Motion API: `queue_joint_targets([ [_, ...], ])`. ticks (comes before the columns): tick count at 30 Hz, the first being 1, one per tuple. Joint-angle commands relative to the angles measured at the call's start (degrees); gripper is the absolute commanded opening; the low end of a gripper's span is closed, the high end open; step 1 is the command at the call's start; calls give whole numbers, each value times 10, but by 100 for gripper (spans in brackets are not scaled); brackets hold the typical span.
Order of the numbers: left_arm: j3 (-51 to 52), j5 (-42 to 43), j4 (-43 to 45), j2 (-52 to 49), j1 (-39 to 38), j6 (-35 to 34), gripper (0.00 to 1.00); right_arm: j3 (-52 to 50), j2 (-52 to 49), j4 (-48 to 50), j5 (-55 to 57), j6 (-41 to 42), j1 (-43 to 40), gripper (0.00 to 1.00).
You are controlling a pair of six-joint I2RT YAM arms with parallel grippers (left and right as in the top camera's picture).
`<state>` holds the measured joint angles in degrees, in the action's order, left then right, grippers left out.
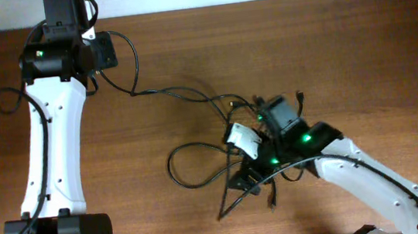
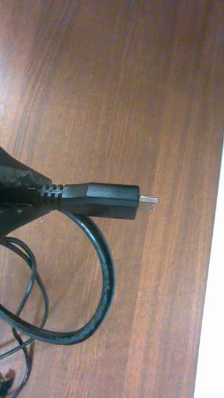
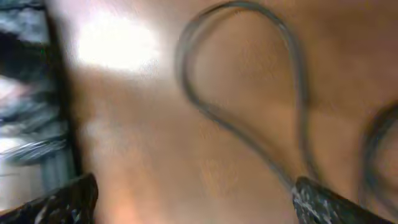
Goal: Untangle cables
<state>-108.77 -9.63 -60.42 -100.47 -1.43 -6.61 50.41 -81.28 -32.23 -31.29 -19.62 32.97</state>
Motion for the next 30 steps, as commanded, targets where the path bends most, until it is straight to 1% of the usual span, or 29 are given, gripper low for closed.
queue_joint_targets([
  [1, -9, -2, -2, 13, 3, 7, 0, 2, 5, 44, 192, 82, 43, 99],
  [4, -9, -2, -4, 13, 3, 7, 0, 2, -14, 52, 217, 74, 48, 99],
  [6, -9, -2, -7, 13, 3, 7, 0, 1, -39, 41, 202, -1, 49, 99],
  [7, -9, -2, -7, 13, 3, 7, 0, 1, -56, 25, 151, -67, 49, 99],
  [8, -9, -2, -6, 13, 3, 7, 0, 1, -78, 4, 142, -100, 49, 99],
  [9, -9, -2, -5, 13, 3, 7, 0, 1, -85, 15, 177, -100, 48, 99],
  [10, -9, -2, -5, 13, 3, 7, 0, 1, -86, 6, 253, -82, 48, 99],
  [11, -9, -2, -4, 13, 3, 7, 0, 1, -86, -5, 249, -5, 48, 99],
  [12, -9, 2, -1, 13, 3, 7, 0, 1, -87, 3, 231, 15, 49, 99],
  [13, -9, 15, 3, 13, 3, 7, 0, 1, -87, 17, 223, 8, 49, 99],
  [14, -9, 37, 3, 13, 3, 7, 0, 1, -88, 25, 217, -55, 49, 99],
  [15, -9, 44, 3, 13, 3, 7, 0, 1, -88, 18, 201, -124, 49, 99],
  [16, -9, 43, 2, 13, 3, 7, 0, 1, -88, 9, 184, -172, 49, 99],
  [17, -9, 43, 1, 13, 3, 14, 0, 1, -88, 8, 169, -194, 49, 99],
  [18, -9, 43, 1, 13, 3, 21, 0, 1, -90, 7, 130, -232, 49, 99],
  [19, -9, 43, 3, 13, 3, 20, 0, 1, -92, -13, 66, -306, 49, 99],
  [21, -9, 43, 3, 13, 3, 20, 0, 1, -92, -51, -17, -461, 48, 99],
  [22, -9, 43, 2, 13, 3, 20, 0, 1, -92, -49, -32, -507, 48, 99],
  [26, -9, 43, 0, 13, 3, 20, 0, 1, -96, -34, 24, -515, 40, 99],
  [28, -9, 43, 0, 13, 3, 20, 0, 1, -119, -20, 1, -513, -2, 99],
  [30, -9, 43, -1, 13, 3, 22, 0, 2, -159, -1, -52, -515, -74, 99],
])
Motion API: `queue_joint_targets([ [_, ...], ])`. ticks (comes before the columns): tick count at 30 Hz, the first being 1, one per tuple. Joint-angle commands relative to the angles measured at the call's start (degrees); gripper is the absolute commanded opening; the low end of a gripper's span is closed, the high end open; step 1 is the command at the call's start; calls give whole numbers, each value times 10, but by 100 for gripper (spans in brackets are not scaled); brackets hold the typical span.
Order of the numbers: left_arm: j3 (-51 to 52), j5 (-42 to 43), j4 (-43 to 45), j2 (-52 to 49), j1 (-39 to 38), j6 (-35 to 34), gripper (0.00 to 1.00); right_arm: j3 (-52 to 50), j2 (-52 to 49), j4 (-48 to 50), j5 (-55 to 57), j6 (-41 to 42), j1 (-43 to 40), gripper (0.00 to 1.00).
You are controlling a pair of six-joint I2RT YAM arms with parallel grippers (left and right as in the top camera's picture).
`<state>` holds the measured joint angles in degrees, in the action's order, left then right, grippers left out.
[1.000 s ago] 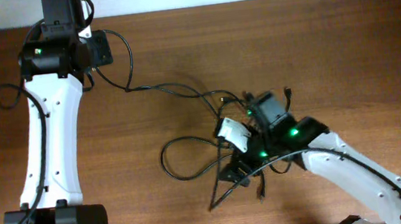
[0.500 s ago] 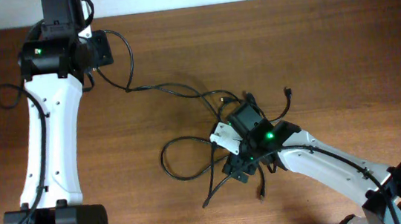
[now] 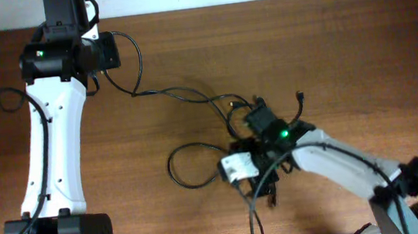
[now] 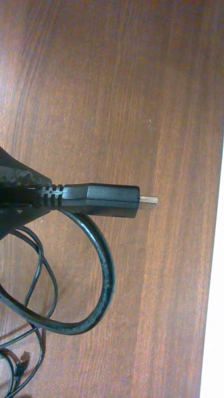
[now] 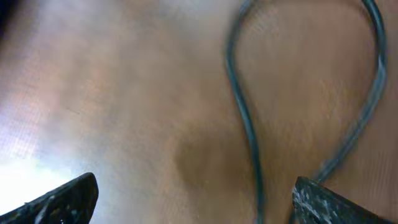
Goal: Untangle cables
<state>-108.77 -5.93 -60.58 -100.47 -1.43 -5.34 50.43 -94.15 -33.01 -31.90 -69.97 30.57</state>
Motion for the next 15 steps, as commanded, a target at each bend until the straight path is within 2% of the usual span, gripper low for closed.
queue_joint_targets([
  [1, -9, 6, 0, 13, 3, 11, 0, 3, -32, 11, -56, -12, -70, 99],
  [7, -9, 6, 0, 13, 3, 11, 0, 14, -36, 10, -73, -11, -75, 99],
  [11, -9, 6, 1, 13, 3, 11, 0, 13, -36, 10, -66, 97, -73, 99],
  [13, -9, 7, 1, 13, 3, 11, 0, 13, -37, 37, 7, 176, -73, 99],
  [15, -9, 9, 0, 13, 3, 11, 0, 13, -37, 34, 22, 180, -73, 99],
])
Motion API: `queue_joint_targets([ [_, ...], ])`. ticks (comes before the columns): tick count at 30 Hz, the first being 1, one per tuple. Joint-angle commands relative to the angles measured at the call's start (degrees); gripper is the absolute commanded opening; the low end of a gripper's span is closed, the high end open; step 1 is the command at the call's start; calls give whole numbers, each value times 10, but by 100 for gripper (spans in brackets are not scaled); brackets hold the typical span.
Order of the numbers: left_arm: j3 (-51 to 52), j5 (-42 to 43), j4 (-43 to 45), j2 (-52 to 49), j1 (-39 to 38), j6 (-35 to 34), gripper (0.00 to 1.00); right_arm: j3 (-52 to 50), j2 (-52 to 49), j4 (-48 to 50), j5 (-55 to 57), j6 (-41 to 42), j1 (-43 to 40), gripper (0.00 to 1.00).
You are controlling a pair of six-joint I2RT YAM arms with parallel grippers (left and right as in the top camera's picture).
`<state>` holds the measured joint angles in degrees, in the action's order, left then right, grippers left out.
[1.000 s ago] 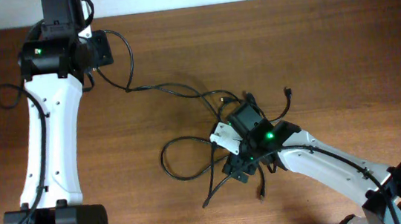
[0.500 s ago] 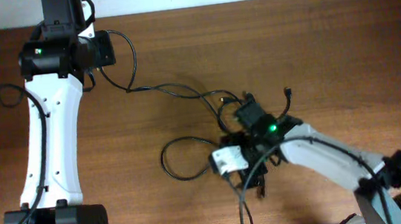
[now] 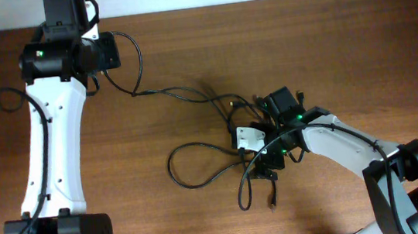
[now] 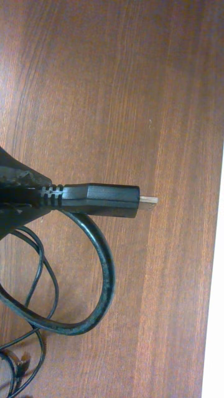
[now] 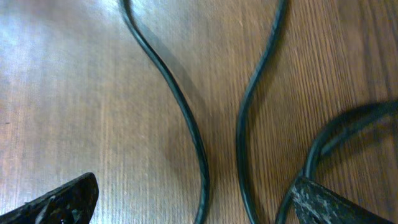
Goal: Untangle cables
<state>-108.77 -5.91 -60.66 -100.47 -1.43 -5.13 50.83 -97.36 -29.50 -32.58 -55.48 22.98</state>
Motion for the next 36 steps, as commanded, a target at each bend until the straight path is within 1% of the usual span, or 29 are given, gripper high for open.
queue_joint_targets([
  [1, -9, 9, 2, 13, 3, 9, 0, 9, -8, -1, 29, 35, 4, 99],
  [3, -9, 21, 2, 13, 3, 9, 0, 9, -42, 5, 16, 35, 16, 99],
  [5, -9, 21, 3, 13, 3, 9, 0, 15, -59, 14, 3, 35, 45, 99],
  [9, -9, 21, 4, 13, 3, 9, 0, 20, -66, 12, 57, 40, 110, 99],
  [13, -9, 21, 4, 13, 3, 9, 0, 20, -90, 15, 67, 55, 111, 100],
  [15, -9, 21, 4, 13, 3, 9, 0, 20, -97, 20, 98, 72, 110, 97],
  [17, -9, 21, 4, 13, 3, 9, 0, 20, -105, 24, 110, 72, 110, 95],
  [20, -9, 21, 4, 13, 3, 9, 0, 20, -136, 39, 124, 80, 107, 94],
  [23, -9, 21, 4, 13, 3, 9, 0, 20, -141, 45, 134, 95, 68, 94],
  [25, -9, 21, 4, 13, 3, 9, 0, 20, -141, 27, 94, 95, 17, 94],
  [27, -9, 21, 4, 13, 3, 9, 0, 20, -141, 7, 45, 95, -6, 94],
  [33, -9, 21, 5, 13, 3, 9, 0, 19, -141, -35, 22, 102, 29, 93],
  [36, -9, 33, 5, 13, 3, 9, 0, 19, -140, -55, 17, 101, 60, 95],
])
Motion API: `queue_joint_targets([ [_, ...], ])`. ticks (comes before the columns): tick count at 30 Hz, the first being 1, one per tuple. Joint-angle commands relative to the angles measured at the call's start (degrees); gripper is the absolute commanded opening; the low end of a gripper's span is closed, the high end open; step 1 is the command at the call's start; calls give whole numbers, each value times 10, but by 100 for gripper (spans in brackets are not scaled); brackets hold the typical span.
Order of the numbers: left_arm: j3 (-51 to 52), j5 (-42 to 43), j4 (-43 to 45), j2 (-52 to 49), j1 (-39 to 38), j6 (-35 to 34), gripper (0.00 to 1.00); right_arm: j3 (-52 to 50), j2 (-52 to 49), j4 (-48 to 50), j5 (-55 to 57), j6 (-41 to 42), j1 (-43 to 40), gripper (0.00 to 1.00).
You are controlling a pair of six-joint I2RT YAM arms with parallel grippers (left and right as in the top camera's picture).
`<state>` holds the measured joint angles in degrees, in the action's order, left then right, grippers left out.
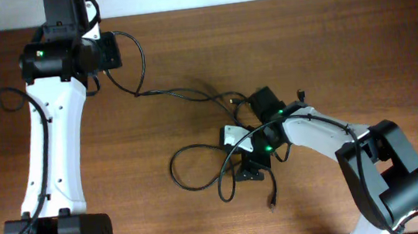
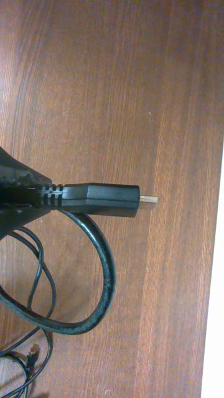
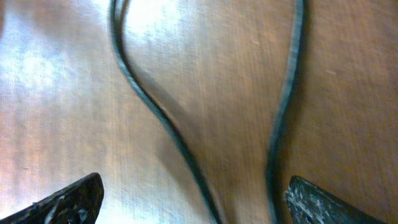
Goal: Untangle cables
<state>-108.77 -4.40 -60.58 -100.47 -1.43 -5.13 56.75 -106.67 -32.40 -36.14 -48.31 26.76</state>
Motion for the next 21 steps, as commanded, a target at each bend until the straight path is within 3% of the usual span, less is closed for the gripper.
queue_joint_targets([
  [1, -9, 21, 4, 13, 3, 9, 0, -41, -47, -26, 56, 41, 28, 96],
  [5, -9, 20, 5, 13, 3, 9, 0, -41, -47, -37, 127, 157, 28, 97],
  [8, -9, 21, 5, 13, 3, 16, 0, -40, -47, -18, 205, 158, 28, 99],
  [13, -9, 21, 5, 13, 3, 18, 0, -39, -47, -36, 215, 158, 28, 99],
  [18, -9, 21, 3, 13, 3, 18, 0, -39, -47, -56, 506, 158, 28, 99],
  [21, -9, 21, 3, 13, 3, 18, 0, -39, -47, -58, 506, 158, 29, 99],
])
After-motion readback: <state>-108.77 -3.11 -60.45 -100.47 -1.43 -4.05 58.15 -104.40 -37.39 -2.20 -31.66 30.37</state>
